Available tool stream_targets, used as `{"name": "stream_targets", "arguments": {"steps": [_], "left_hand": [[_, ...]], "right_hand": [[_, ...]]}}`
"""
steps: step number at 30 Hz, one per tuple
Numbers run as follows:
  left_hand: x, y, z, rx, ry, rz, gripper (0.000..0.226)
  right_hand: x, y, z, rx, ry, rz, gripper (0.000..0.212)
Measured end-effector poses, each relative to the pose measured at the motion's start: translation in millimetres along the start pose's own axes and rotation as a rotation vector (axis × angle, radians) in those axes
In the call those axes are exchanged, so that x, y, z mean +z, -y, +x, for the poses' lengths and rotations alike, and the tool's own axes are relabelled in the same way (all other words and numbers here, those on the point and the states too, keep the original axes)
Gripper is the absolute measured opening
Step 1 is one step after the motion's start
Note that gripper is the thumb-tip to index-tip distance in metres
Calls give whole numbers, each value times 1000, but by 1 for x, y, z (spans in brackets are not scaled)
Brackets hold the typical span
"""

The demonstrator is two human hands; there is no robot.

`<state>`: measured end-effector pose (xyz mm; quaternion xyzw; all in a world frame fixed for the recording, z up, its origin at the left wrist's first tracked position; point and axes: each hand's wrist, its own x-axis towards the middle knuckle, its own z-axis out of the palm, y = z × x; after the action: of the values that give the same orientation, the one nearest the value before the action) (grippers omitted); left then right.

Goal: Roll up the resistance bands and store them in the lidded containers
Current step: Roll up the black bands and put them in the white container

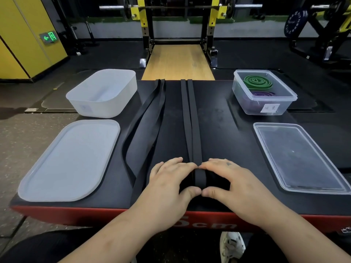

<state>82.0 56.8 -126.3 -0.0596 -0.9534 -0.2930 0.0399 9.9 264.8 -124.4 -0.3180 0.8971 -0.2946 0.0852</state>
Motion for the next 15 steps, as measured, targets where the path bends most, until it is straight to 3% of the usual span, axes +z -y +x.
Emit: {"name": "stream_targets", "arguments": {"steps": [4, 10, 15], "left_hand": [[-4, -4, 1, -32, 37, -25, 62], [-2, -2, 7, -17, -25, -17, 51], [-5, 0, 9, -34, 6, -14, 55]], "right_hand": [[-1, -2, 7, -1, -17, -19, 52], [0, -1, 4, 3, -19, -14, 60], [0, -1, 7, 6, -26, 0, 54]]}}
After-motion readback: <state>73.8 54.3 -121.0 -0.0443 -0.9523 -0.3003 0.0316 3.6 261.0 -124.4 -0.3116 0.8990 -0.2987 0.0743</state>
